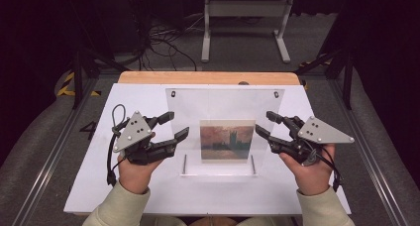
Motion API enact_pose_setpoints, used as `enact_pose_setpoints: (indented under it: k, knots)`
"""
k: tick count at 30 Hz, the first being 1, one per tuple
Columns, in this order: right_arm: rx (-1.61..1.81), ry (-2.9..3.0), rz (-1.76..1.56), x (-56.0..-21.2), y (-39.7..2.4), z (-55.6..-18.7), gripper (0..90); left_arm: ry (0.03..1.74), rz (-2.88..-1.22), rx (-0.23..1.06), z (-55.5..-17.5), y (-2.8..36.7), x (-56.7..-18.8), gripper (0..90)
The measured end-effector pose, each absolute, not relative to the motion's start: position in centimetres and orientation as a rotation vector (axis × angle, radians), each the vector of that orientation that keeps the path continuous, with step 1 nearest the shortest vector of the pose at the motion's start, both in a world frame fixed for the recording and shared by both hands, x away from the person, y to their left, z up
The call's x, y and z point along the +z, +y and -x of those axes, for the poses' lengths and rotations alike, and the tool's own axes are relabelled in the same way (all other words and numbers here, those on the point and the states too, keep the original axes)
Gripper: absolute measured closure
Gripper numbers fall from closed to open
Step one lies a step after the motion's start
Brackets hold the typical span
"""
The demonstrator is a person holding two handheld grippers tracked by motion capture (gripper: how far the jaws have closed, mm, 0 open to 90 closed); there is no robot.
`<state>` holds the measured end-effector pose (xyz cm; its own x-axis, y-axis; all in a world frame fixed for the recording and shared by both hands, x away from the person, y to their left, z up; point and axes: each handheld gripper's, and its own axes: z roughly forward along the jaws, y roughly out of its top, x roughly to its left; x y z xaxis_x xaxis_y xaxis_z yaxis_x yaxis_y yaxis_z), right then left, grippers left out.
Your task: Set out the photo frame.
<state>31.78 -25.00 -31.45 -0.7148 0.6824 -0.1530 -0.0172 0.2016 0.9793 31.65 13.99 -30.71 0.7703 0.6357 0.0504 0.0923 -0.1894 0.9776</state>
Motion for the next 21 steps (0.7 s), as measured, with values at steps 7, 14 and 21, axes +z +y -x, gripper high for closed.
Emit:
enact_pose_setpoints:
  k: [7, 14, 21]
  knots:
    - [1.518, 1.901, -0.639, -31.9, -25.2, -32.1, 36.9, 0.589, -1.731, 0.541, -32.1, 14.3, -31.0, 35.4]
    - [1.514, 1.902, -0.638, -31.5, -26.2, -31.4, 32.7, 0.612, -1.739, 0.516, -32.3, 15.5, -31.2, 30.4]
    - [1.511, 1.909, -0.662, -31.2, -27.3, -30.9, 28.9, 0.629, -1.768, 0.516, -31.9, 17.2, -31.7, 26.7]
